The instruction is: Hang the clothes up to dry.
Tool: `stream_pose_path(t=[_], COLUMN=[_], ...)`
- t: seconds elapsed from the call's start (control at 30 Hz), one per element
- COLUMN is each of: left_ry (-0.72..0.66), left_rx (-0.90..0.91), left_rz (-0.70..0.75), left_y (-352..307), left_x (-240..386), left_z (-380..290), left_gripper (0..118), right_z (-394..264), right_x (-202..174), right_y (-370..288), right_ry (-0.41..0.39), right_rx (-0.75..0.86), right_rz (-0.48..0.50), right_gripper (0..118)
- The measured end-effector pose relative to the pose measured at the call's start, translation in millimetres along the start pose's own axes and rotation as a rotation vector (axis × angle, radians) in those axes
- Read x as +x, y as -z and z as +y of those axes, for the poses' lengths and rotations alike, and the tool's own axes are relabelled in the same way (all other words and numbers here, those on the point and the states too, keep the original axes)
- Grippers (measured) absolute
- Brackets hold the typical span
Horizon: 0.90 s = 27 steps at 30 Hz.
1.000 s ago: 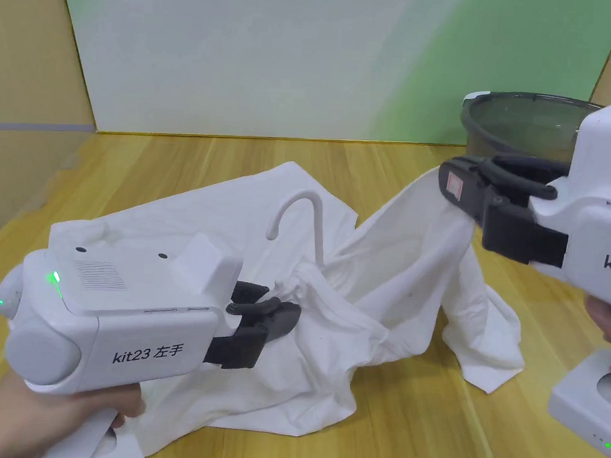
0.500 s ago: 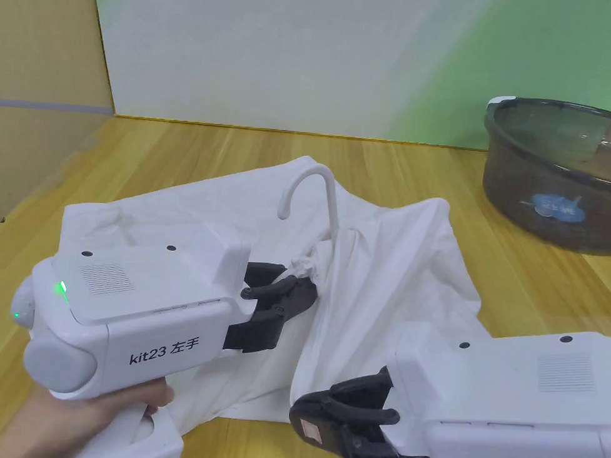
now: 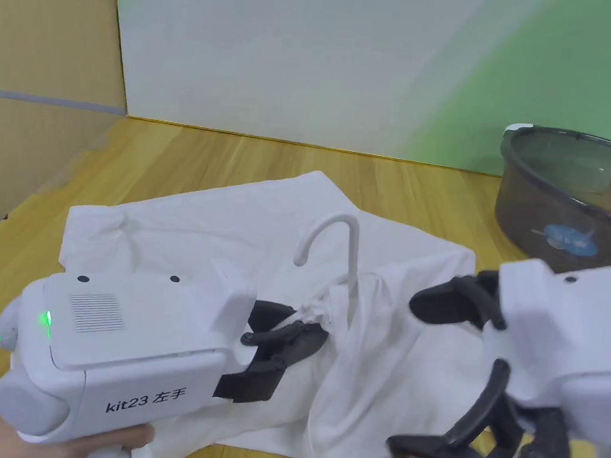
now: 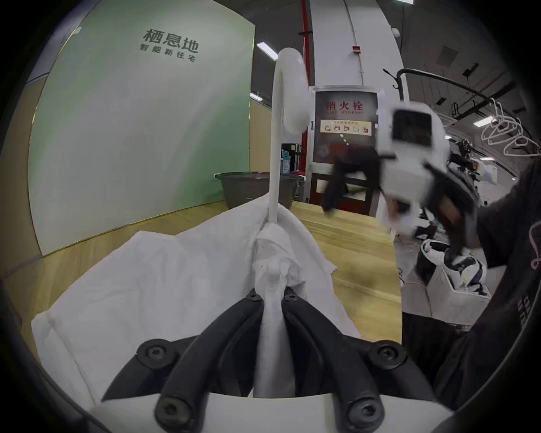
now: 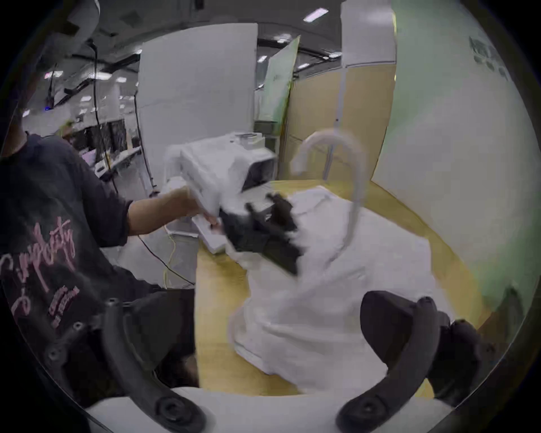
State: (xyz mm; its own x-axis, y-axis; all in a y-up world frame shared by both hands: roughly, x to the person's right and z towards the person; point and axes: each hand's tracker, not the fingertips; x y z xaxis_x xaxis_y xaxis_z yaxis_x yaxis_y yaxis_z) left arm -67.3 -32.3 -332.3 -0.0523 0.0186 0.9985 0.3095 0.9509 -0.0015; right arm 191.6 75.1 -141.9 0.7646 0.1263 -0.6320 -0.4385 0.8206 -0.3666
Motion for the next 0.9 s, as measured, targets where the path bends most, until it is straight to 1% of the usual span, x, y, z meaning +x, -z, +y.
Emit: stream_pose_path(t=[0.03, 0.07, 0.1, 0.13, 0.17, 0.2, 0.23, 0.27, 0.3, 0.33, 0.37, 0.4, 0.43, 0.47, 0.5, 0.53, 0.57, 0.6, 0.63, 0.67, 0.7, 0.73, 0.77, 0.8, 0.87, 0.9], left_ry=[0.008, 0.017, 0.033, 0.038, 0.047, 0.053, 0.054, 0.058, 0.07, 0.081, 0.098, 0.106, 0.113, 0.119, 0.136, 0.168, 0.168, 0.177, 0.185, 0.21, 0.24, 0.208, 0.196, 0.219, 0.229, 0.234], left_rx=[-0.008, -0.015, -0.019, -0.016, -0.013, -0.014, -0.014, -0.017, -0.018, -0.021, -0.026, -0.031, -0.04, -0.051, -0.062, -0.075, -0.08, -0.085, -0.091, -0.091, -0.087, -0.091, -0.093, -0.105, -0.122, -0.129], left_rz=[0.001, -0.005, -0.015, -0.022, -0.034, -0.045, -0.055, -0.077, -0.084, -0.104, -0.125, -0.127, -0.142, -0.147, -0.159, -0.177, -0.195, -0.221, -0.212, -0.213, -0.213, -0.296, -0.314, -0.31, -0.329, -0.338], left_y=[-0.4, -0.7, -0.8, -1.0, -1.4, -1.7, -1.6, -1.7, -1.7, -2.3, -2.5, -1.9, -1.3, -1.0, -1.0, -1.2, -1.4, -1.5, -1.1, -2.2, -4.2, -6.6, -7.3, -6.7, -3.6, -2.1], left_x=[0.9, 1.5, 2.8, 2.9, 2.5, 1.4, -0.1, -1.8, -3.2, -4.5, -5.7, -7.1, -8.3, -8.7, -9.5, -9.9, -11.4, -12.8, -14.7, -16.1, -20.3, -24.1, -28.4, -30.6, -31.1, -31.1], left_z=[0.4, 0.3, 0.2, 0.1, -0.2, -0.5, -0.8, -0.4, -0.5, -0.5, -0.7, -0.5, 0.5, 1.2, 0.9, 0.8, 1.3, 1.6, 1.5, 1.1, 1.4, 2.4, 3.2, 3.6, 5.3, 6.8], left_gripper=[2, 2, 2, 2, 2, 2, 2, 2, 2, 2, 2, 2, 2, 2, 2, 2, 2, 2, 2, 2, 2, 2, 2, 2, 3, 12], right_z=[3.6, 12.0, 17.0, 20.2, 16.6, 18.1, 16.3, 10.9, 8.7, 4.7, 1.5, -1.3, -3.4, -4.5, -6.4, -9.9, -13.2, -17.3, -15.3, -14.3, -14.5, -17.1, -19.0, -17.6, -21.9, -24.0], right_x=[9.6, 20.1, 30.4, 46.1, 58.5, 66.7, 72.1, 81.4, 84.4, 84.0, 82.3, 82.6, 83.0, 82.9, 83.6, 79.7, 78.0, 77.2, 72.3, 69.6, 69.3, 68.3, 66.5, 57.1, 45.4, 41.3], right_y=[-3.5, -3.8, -1.2, -2.8, 3.7, 9.8, 22.0, 33.4, 45.6, 55.3, 62.0, 68.6, 74.3, 78.5, 83.1, 86.3, 88.7, 90.5, 90.7, 89.7, 88.7, 86.7, 87.5, 88.7, 86.6, 87.7], right_ry=[0.013, -0.039, -0.07, -0.113, -0.115, -0.197, -0.198, -0.117, -0.109, -0.162, -0.206, -0.219, -0.202, -0.197, -0.162, -0.155, -0.165, -0.158, -0.148, -0.116, -0.096, -0.095, -0.072, -0.079, -0.16, -0.162], right_rx=[-0.077, -0.081, -0.121, -0.122, -0.15, -0.122, -0.143, -0.238, -0.307, -0.342, -0.344, -0.34, -0.345, -0.364, -0.376, -0.374, -0.374, -0.374, -0.386, -0.376, -0.359, -0.346, -0.345, -0.355, -0.322, -0.334], right_rz=[0.021, -0.021, -0.043, -0.023, 0.043, 0.062, 0.044, 0.099, 0.157, 0.221, 0.231, 0.21, 0.219, 0.253, 0.276, 0.278, 0.27, 0.272, 0.25, 0.274, 0.316, 0.302, 0.309, 0.307, 0.271, 0.262], right_gripper=[118, 118, 118, 118, 118, 118, 118, 118, 118, 117, 114, 109, 96, 79, 58, 37, 31, 29, 20, 13, 12, 11, 10, 9, 7, 7])
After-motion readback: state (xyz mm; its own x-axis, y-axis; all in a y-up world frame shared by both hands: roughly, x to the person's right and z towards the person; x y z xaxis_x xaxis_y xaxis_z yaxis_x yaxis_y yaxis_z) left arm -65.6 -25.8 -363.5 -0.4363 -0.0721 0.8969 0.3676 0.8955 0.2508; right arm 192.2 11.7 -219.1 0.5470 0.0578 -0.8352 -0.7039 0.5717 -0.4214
